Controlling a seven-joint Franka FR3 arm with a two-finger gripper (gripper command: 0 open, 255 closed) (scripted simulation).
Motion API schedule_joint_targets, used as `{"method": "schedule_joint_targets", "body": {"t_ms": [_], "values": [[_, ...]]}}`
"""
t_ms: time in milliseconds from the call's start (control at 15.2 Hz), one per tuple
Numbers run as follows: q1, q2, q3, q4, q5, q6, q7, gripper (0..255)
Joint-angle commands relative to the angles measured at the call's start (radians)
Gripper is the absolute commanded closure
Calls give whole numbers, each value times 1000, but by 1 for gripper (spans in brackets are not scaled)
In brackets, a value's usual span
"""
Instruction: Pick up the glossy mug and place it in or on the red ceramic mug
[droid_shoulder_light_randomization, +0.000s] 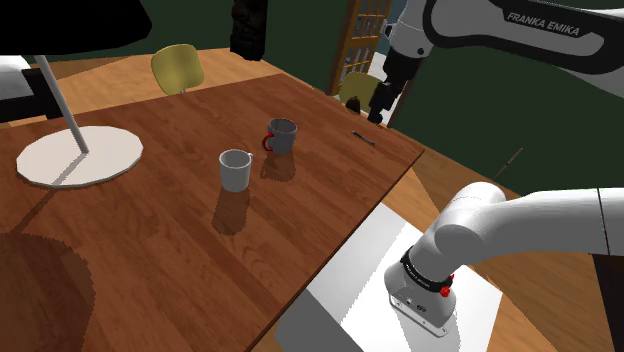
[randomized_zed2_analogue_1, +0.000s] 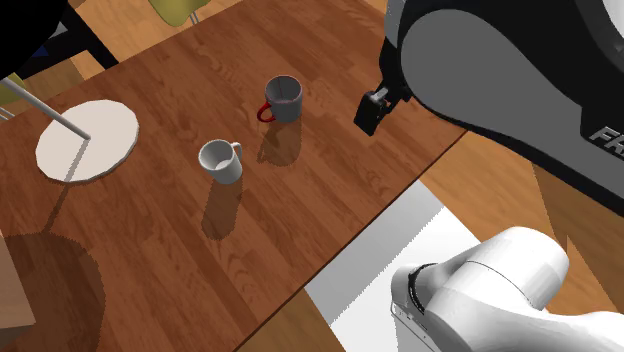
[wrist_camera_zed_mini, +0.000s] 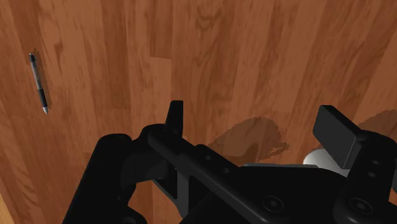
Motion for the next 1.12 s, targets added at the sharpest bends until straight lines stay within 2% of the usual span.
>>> {"method": "schedule_joint_targets", "body": {"t_ms": [0,528,1056], "values": [[0,0,0,0,0,0,0,0],[53,206,107,21,64,166,115,0],[92,458,208,119,84,304,227,0]]}}
